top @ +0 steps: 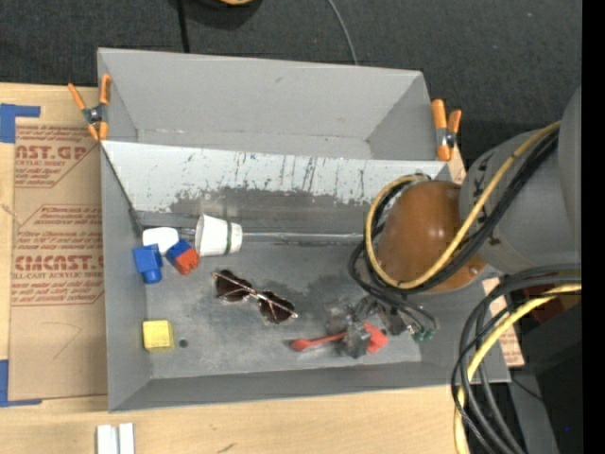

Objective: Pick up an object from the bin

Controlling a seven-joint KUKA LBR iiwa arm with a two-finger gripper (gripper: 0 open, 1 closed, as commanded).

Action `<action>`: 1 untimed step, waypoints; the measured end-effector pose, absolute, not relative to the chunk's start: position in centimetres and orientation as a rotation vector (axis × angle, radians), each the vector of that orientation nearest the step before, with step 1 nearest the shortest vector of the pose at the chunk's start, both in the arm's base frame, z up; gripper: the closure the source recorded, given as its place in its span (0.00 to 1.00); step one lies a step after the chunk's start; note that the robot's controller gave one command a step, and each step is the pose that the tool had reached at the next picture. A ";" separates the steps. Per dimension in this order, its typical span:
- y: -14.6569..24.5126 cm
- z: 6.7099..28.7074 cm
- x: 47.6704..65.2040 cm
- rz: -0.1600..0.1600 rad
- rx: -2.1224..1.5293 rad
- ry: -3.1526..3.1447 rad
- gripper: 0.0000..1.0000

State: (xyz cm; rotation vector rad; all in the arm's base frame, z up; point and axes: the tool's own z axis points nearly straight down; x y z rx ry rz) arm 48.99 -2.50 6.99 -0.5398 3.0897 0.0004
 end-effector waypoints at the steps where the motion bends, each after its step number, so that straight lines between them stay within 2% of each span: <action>1: -2.6 7.0 49.0 0.000 -0.538 3.090 1.00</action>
Offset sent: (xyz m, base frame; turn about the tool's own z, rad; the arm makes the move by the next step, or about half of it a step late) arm 0.0032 0.0063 0.1226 -0.0257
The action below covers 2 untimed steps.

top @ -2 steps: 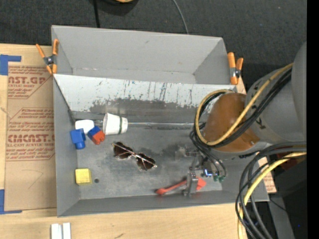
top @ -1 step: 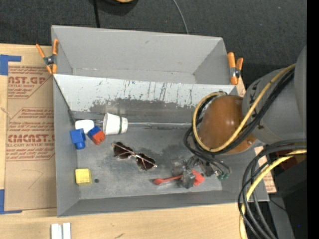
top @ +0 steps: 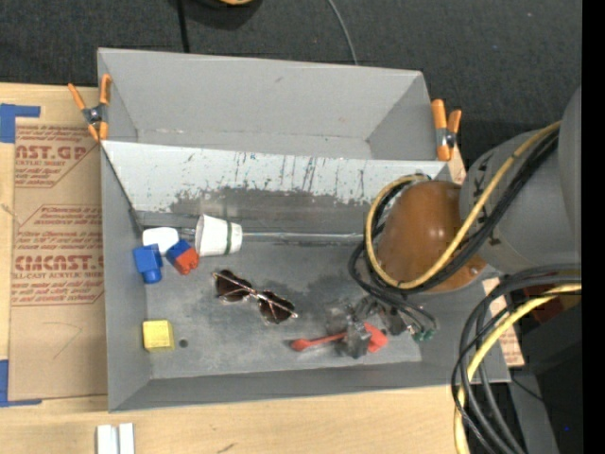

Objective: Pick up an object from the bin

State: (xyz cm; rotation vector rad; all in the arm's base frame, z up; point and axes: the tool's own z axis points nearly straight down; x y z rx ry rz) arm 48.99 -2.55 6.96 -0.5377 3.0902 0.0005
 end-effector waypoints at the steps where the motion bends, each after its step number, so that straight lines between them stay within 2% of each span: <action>1: -2.2 11.9 48.9 0.004 -0.557 3.095 1.00; 2: -4.5 15.8 49.1 -0.001 -0.594 3.076 1.00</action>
Offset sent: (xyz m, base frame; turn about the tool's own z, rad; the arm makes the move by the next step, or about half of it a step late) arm 0.0005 -0.0187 0.0864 -0.0395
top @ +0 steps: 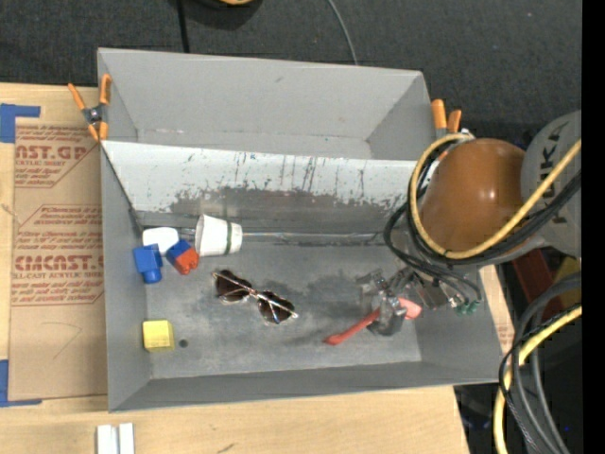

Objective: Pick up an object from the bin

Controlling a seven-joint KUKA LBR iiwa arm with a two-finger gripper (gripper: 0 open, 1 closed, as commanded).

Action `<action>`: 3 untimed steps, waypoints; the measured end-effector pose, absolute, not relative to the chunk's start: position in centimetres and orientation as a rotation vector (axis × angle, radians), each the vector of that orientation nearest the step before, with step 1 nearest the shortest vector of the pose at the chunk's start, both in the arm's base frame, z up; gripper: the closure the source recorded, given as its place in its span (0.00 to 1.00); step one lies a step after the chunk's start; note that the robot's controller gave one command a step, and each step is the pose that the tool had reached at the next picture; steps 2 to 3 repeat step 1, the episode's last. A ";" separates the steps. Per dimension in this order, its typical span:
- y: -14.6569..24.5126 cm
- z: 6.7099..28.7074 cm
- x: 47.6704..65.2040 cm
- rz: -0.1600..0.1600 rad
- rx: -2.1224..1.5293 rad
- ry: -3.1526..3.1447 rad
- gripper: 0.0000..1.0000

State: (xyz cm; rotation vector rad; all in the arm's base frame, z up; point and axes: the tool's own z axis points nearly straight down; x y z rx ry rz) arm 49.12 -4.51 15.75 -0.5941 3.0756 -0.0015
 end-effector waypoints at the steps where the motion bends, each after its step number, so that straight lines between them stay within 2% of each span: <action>1: -2.5 20.3 48.6 0.006 -0.546 3.101 1.00; 3: -2.5 20.3 48.6 0.006 -0.546 3.101 1.00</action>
Offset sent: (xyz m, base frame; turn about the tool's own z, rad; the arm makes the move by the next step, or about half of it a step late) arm 0.0026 0.0023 0.0999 0.0193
